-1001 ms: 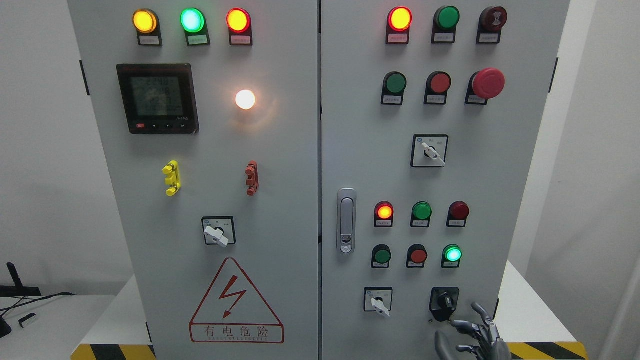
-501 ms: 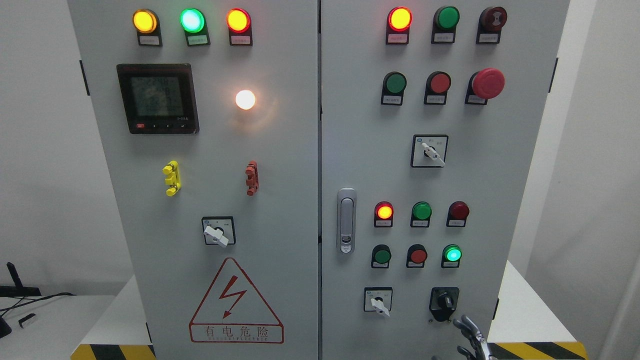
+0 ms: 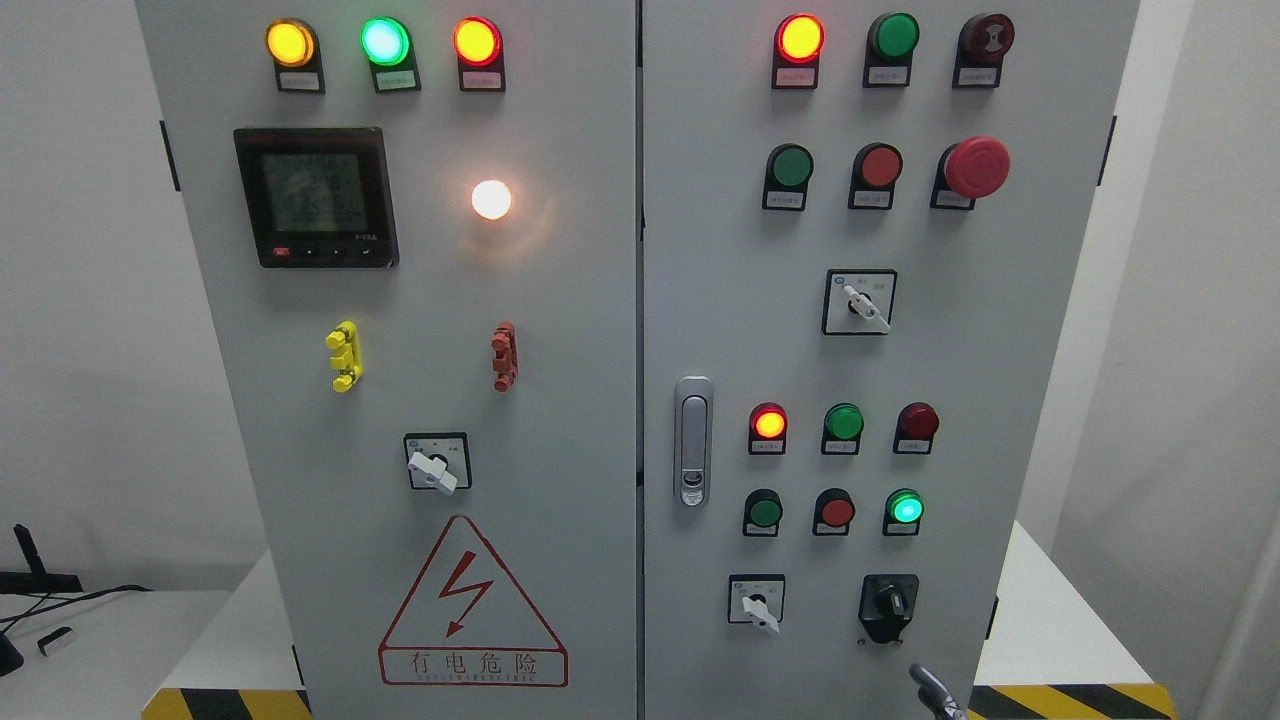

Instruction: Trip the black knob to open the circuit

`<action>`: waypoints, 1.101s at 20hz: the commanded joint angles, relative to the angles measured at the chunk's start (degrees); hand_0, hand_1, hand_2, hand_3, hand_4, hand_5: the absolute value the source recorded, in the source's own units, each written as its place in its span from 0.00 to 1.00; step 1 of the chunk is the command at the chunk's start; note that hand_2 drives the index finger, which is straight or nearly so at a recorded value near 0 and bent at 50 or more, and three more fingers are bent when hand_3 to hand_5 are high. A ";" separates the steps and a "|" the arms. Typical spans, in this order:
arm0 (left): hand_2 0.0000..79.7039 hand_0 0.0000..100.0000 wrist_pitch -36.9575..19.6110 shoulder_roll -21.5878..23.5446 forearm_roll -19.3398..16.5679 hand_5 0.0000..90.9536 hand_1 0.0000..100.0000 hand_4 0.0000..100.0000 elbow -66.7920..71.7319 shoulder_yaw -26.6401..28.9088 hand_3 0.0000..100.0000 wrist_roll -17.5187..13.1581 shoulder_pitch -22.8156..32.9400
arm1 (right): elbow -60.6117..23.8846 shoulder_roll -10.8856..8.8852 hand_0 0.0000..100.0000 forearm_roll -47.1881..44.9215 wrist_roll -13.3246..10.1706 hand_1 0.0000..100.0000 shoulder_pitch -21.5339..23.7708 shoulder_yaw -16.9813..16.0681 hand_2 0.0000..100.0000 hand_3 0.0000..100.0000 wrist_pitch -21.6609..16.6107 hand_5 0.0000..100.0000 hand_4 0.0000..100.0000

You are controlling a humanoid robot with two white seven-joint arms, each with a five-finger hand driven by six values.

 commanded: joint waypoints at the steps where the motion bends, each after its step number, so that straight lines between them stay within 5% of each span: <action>1: 0.00 0.12 0.02 0.03 -1.76 0.00 0.39 0.00 -0.04 0.00 0.00 -0.04 0.00 | -1.00 -3.03 0.19 -2.82 1.39 0.34 0.75 -1.55 0.00 0.00 0.70 0.00 0.00; 10: 0.00 0.12 0.02 -0.05 -1.76 0.00 0.39 0.00 -0.04 0.00 0.00 -0.04 0.00 | -5.56 -4.61 0.00 -7.83 3.15 0.08 3.73 -2.61 0.00 0.00 1.05 0.00 0.00; 22: 0.00 0.12 0.02 0.03 -1.76 0.00 0.39 0.00 -0.04 0.00 0.00 -0.04 0.00 | -12.24 -9.18 0.01 -13.64 3.15 0.02 11.29 -2.61 0.00 0.01 0.87 0.00 0.00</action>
